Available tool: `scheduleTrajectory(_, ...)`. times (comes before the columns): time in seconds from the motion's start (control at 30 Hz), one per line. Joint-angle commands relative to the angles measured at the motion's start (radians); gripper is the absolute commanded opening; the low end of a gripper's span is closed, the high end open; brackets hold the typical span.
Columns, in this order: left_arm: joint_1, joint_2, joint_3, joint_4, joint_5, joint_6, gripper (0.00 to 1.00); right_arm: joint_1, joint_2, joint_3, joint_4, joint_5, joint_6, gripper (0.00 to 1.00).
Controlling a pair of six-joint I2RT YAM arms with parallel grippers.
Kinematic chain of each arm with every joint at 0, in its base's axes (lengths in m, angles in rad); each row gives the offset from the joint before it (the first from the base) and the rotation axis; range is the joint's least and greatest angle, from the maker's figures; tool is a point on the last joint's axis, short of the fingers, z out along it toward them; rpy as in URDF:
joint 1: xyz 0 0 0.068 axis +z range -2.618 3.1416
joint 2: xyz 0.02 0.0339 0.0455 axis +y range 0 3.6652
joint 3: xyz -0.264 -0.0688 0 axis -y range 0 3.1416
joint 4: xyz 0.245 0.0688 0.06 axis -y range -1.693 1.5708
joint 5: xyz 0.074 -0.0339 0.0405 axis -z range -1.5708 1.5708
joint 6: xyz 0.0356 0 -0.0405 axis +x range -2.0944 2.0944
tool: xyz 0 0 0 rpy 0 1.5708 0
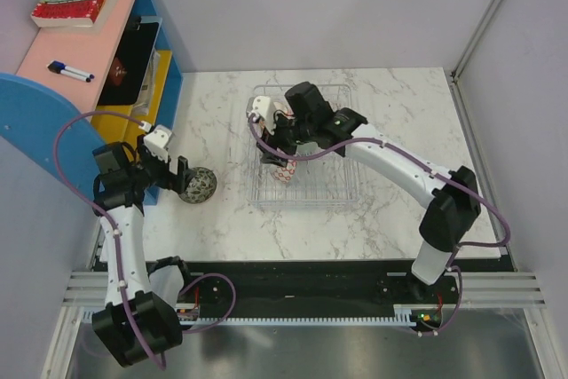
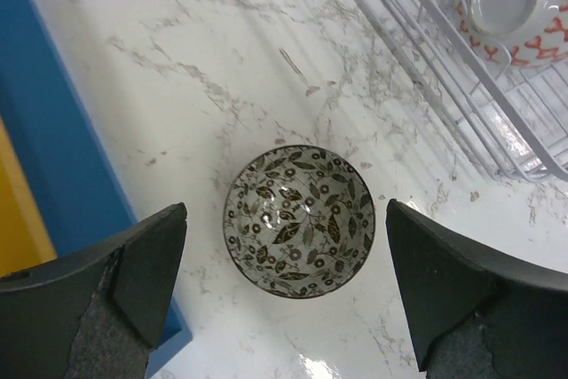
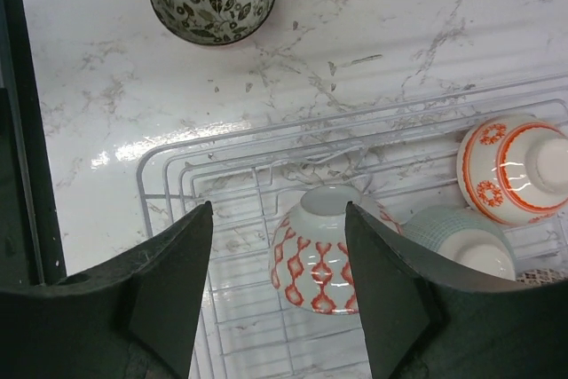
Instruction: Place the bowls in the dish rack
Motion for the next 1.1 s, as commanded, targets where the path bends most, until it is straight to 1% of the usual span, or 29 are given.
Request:
scheduleTrajectory(0.0,0.007,0.027,0.043,0.027,-0.059,-0.028,1.00,0.054,0.069,0.099,-0.082,0.060,-0.118,0.68)
scheduleTrajectory(0.17,0.005,0.138,0.019,0.030,-0.084,-0.007,1.00,0.071,0.061,0.099,-0.091,0.057,-0.104,0.68)
scheduleTrajectory(0.4,0.002,0.220,-0.044,0.107,-0.108,0.002,1.00,0.071,-0.016,0.061,-0.092,0.062,-0.087,0.68)
scheduleTrajectory(0.53,-0.004,0.265,-0.067,0.123,-0.093,0.013,1.00,0.071,-0.066,0.046,-0.098,0.070,-0.077,0.69)
scheduleTrajectory(0.6,-0.007,0.251,-0.080,0.122,-0.073,0.021,1.00,0.070,-0.085,0.030,-0.098,0.071,-0.074,0.68)
scheduleTrajectory(0.77,-0.015,0.086,-0.097,0.111,0.016,0.032,1.00,0.068,-0.117,0.023,-0.103,0.083,-0.070,0.69)
scheduleTrajectory(0.87,-0.021,0.017,-0.077,0.050,0.089,0.076,1.00,0.068,-0.123,0.024,-0.103,0.089,-0.070,0.69)
scheduleTrajectory(0.97,-0.044,0.029,-0.051,-0.002,0.097,0.113,1.00,0.065,-0.131,0.024,-0.105,0.086,-0.064,0.70)
scheduleTrajectory(1.07,-0.091,0.099,-0.028,-0.034,0.038,0.168,1.00,0.061,-0.137,0.020,-0.103,0.083,-0.058,0.70)
